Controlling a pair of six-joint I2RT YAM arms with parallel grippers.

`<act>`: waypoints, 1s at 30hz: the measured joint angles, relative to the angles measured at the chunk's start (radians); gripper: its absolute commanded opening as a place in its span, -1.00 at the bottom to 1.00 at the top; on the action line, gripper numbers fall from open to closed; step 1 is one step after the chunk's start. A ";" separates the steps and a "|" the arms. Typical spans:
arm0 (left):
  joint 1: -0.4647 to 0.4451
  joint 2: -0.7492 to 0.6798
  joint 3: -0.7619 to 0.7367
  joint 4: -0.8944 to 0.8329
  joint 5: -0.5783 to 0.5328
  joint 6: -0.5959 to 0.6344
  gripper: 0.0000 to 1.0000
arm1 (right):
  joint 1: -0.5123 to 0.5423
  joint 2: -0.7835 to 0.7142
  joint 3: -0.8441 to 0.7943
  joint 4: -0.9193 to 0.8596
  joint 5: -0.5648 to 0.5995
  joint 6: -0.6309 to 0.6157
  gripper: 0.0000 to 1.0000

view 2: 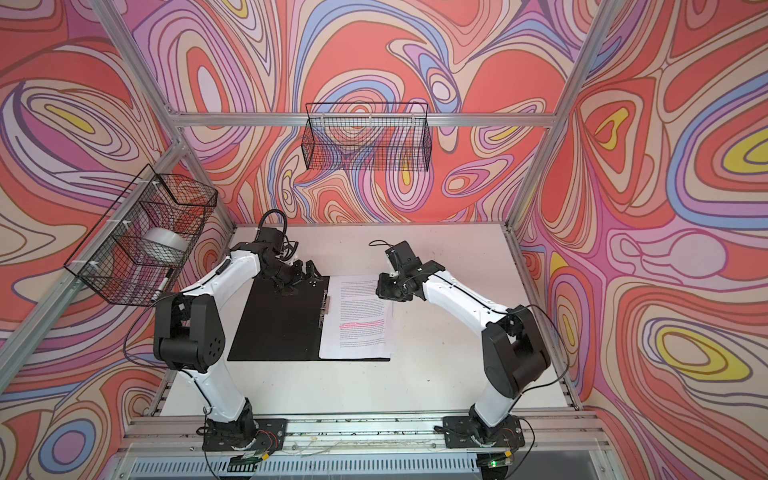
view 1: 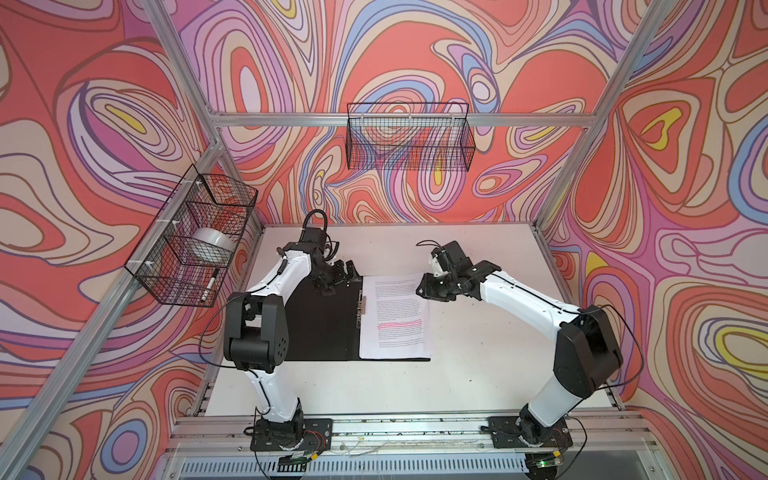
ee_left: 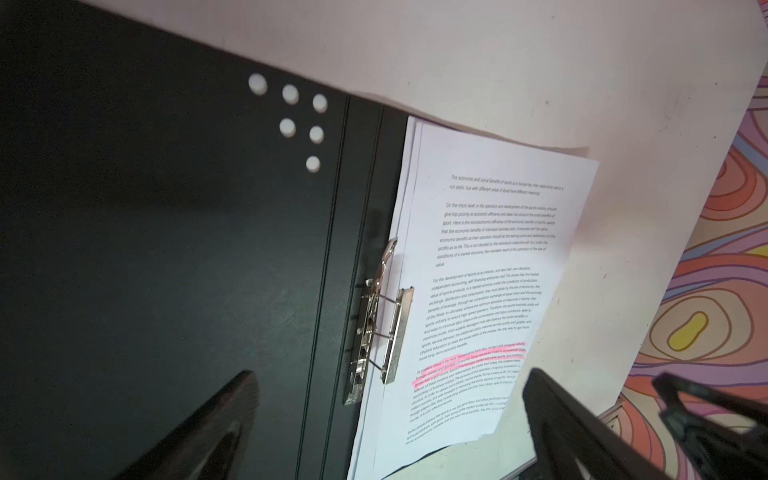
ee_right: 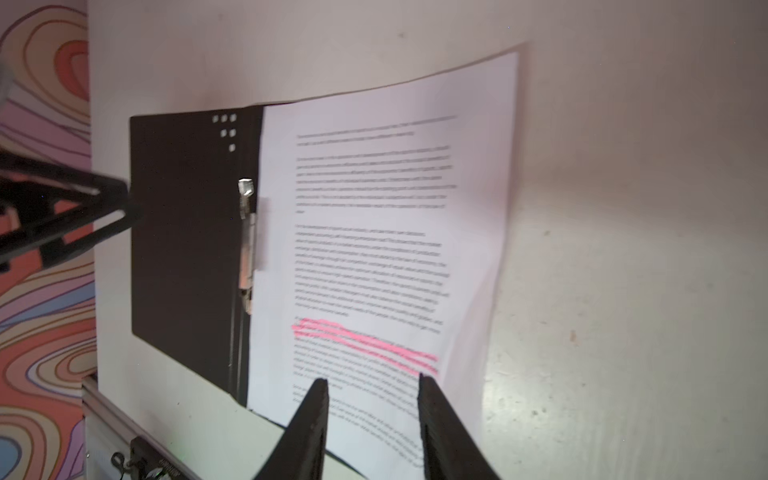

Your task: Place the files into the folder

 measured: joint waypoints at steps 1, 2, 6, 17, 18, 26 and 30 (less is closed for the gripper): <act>0.000 -0.002 -0.023 0.006 0.003 -0.002 1.00 | -0.032 0.015 -0.012 0.016 -0.014 0.000 -0.24; -0.001 -0.004 -0.039 0.010 0.003 -0.005 1.00 | -0.055 0.028 -0.019 0.035 -0.026 0.000 -0.24; -0.010 -0.040 -0.125 0.048 0.006 -0.017 1.00 | -0.110 0.071 -0.053 0.121 -0.088 0.000 -0.24; -0.060 -0.101 -0.227 0.136 0.032 -0.063 1.00 | -0.173 0.165 -0.145 0.327 -0.258 0.017 -0.23; -0.065 -0.101 -0.229 0.137 0.032 -0.064 0.99 | -0.176 0.167 -0.150 0.340 -0.268 0.017 -0.22; -0.087 -0.101 -0.229 0.158 0.040 -0.068 0.99 | -0.190 0.211 -0.156 0.418 -0.346 0.013 -0.22; -0.087 -0.101 -0.230 0.164 0.040 -0.068 1.00 | -0.192 0.252 -0.155 0.436 -0.372 0.003 -0.24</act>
